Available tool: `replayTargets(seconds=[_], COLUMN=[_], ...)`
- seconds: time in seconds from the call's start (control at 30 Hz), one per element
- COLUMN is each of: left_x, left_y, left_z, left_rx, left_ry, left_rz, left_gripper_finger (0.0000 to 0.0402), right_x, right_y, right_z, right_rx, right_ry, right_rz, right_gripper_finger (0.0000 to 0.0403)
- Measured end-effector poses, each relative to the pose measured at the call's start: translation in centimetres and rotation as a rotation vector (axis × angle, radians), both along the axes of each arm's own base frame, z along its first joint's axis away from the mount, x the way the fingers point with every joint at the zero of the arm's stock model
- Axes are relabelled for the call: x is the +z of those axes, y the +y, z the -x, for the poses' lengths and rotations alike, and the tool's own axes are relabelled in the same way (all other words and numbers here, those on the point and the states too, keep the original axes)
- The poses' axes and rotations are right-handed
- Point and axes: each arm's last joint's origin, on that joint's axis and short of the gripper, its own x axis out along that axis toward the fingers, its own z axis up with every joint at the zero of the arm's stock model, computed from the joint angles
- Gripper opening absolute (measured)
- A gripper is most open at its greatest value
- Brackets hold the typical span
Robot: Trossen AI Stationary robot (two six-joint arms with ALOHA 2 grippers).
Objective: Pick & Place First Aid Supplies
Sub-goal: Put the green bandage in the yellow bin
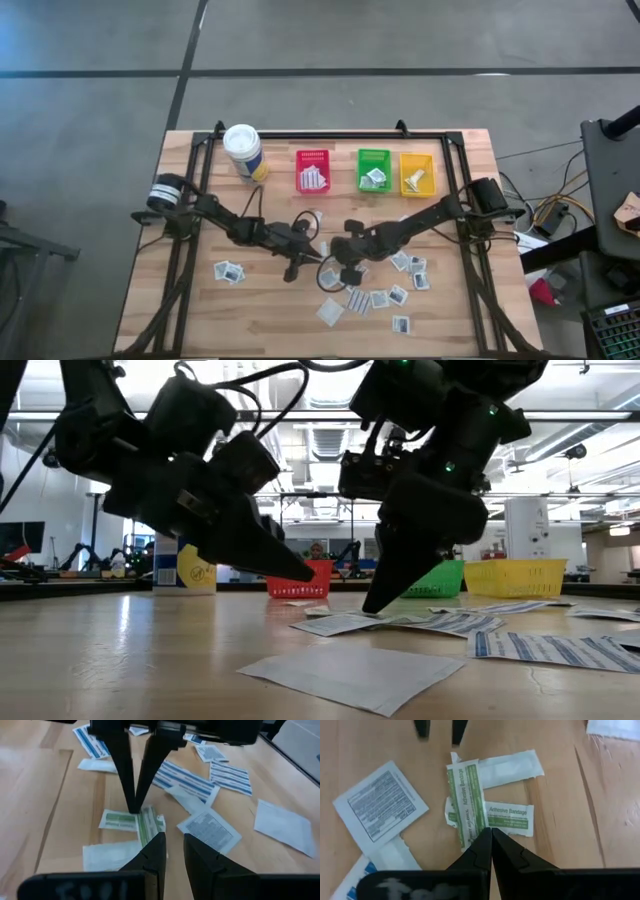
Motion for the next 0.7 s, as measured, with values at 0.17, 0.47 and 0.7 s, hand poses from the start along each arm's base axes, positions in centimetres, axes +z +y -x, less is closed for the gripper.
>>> replayTargets(seconds=[0.17, 0.47, 0.7], left_x=[-0.2, -0.3, -0.6], left_y=[0.4, 1.0, 1.1], left_z=[-0.4, -0.5, -0.4], left_rx=[0.007, 0.025, 0.012], left_ry=[0.002, 0.001, 0.026], left_rz=[-0.003, -0.002, 0.004], left_gripper_finger=[0.0064, 0.0064, 0.0064], right_x=[0.1, 0.6, 0.7], right_y=[-0.2, 0.0, 0.0], right_z=[-0.2, -0.8, -0.9], right_rx=[-0.041, -0.036, -0.039], right_ry=[-0.018, -0.041, -0.052], right_rz=[-0.028, -0.032, -0.026], right_gripper_finger=[0.0009, 0.0009, 0.0008])
